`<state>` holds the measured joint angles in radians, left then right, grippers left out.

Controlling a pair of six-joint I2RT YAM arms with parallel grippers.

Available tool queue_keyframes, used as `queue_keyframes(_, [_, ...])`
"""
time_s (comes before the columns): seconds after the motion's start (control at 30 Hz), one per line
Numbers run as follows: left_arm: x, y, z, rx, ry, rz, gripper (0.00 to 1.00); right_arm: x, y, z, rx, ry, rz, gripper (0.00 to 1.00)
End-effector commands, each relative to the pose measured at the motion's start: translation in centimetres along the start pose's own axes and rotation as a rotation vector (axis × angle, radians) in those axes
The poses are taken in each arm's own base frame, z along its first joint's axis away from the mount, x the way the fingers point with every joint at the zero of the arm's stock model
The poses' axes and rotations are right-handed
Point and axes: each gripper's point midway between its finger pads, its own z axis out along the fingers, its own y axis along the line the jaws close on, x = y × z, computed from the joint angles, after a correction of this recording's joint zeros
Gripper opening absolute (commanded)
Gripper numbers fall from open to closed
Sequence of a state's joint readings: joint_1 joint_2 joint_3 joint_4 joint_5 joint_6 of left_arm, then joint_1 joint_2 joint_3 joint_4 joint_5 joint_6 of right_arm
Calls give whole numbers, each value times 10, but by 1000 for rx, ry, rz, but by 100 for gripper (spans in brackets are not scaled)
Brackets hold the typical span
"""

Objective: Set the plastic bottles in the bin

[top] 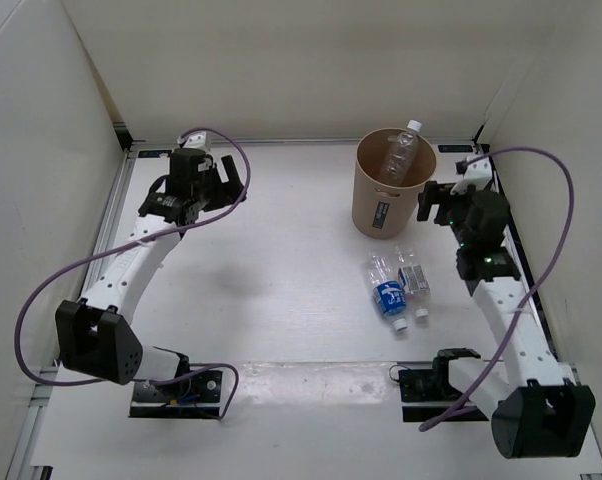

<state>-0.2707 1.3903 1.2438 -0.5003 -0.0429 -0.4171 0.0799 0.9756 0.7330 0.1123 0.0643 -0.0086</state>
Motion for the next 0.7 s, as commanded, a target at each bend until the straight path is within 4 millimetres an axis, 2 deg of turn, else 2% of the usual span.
queue_keyframes(0.0, [-7,5,-18,12,-46,15,100,23,37,-49,-292,261,-79,90])
queue_keyframes(0.03, [-5,6,-21,12,-52,18,100,-3,35,-55,-336,218,-148,90])
queue_keyframes(0.07, [-4,8,-21,8,-54,22,100,16,40,-73,-368,333,-117,90])
queue_keyframes(0.1, [2,10,-21,3,-46,21,100,16,34,-77,-364,360,-91,90])
queue_keyframes(0.13, [4,11,-23,3,-44,18,100,3,30,-77,-371,363,-94,90])
queue_keyframes(0.17, [7,12,-23,3,-41,13,100,24,32,-92,-390,483,-57,90])
queue_keyframes(0.2, [11,12,-24,7,-34,10,100,26,33,-95,-396,513,-44,90])
queue_keyframes(0.23, [16,14,-24,6,-23,8,100,40,32,-91,-395,588,-22,90])
queue_keyframes(0.27, [19,14,-29,12,-22,7,100,53,33,-101,-389,671,16,90])
queue_keyframes(0.33, [26,17,-30,8,-13,10,100,74,33,-101,-387,780,59,90])
queue_keyframes(0.37, [28,19,-34,7,-18,12,100,89,32,-108,-384,836,101,90])
queue_keyframes(0.43, [36,23,-36,-1,-4,15,100,89,30,-111,-362,806,127,90])
queue_keyframes(0.47, [37,24,-39,-3,-7,17,100,96,35,-115,-361,817,112,90])
queue_keyframes(0.57, [47,27,-43,-5,22,19,100,96,41,-115,-365,795,71,90])
queue_keyframes(0.6, [46,27,-47,-3,13,18,100,102,52,-118,-402,812,52,90])
queue_keyframes(0.67, [51,31,-47,-15,18,36,100,107,60,-116,-435,811,56,90])
